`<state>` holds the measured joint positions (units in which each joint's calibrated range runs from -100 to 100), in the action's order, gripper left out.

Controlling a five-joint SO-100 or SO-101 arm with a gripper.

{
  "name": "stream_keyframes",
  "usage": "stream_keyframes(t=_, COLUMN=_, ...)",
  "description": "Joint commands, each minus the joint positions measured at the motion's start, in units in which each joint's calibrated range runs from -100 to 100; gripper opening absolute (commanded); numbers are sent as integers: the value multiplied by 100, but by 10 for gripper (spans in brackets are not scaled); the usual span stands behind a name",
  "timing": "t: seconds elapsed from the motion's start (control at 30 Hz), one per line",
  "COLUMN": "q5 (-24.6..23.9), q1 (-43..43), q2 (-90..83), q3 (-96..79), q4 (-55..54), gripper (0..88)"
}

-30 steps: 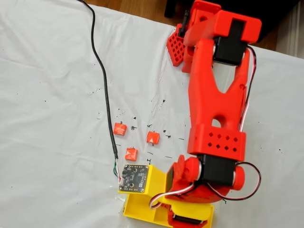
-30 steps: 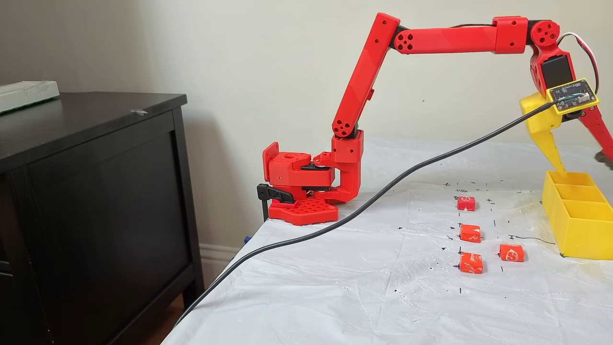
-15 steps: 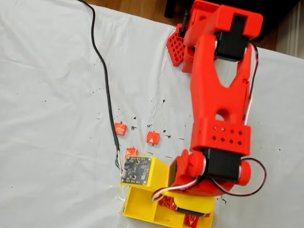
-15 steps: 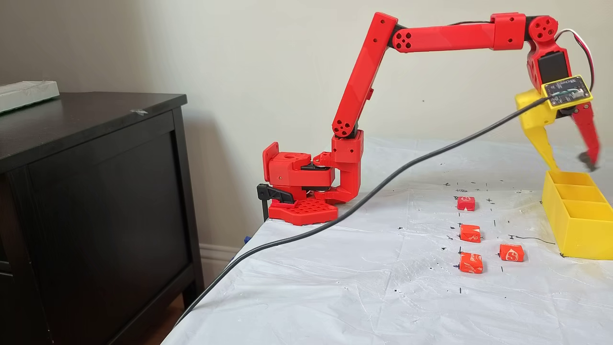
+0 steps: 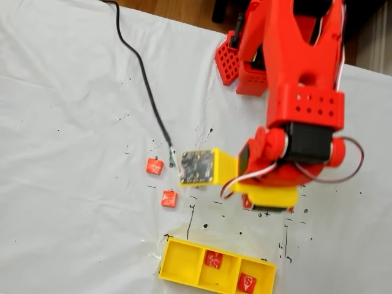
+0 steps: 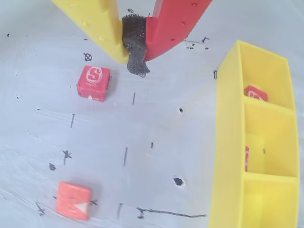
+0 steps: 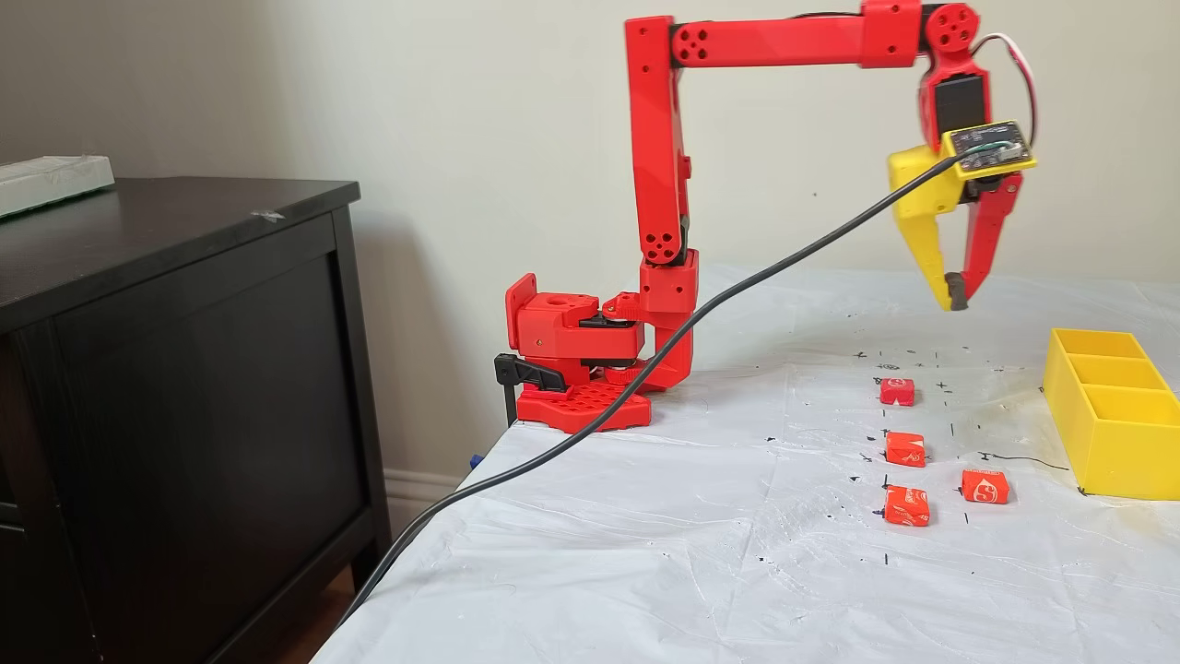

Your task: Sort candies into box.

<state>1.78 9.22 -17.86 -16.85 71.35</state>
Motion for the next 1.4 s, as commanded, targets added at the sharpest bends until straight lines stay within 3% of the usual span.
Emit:
stream_keyframes(t=0.0, q5=20, q1=137, q2=-1038, q3=-1032, q4=-246, gripper=148)
stream_keyframes(t=0.07, q5=49, q1=146, q2=-1072, q3=-1278, q4=-352, gripper=231)
stream_keyframes(t=0.33, q5=98, q1=273, q2=-936, q3=-1797, q4=-623, gripper=319)
stream_keyframes(t=1.37, q5=-15, q1=645, q2=293, q3=-2362, q4=-1785, gripper=283)
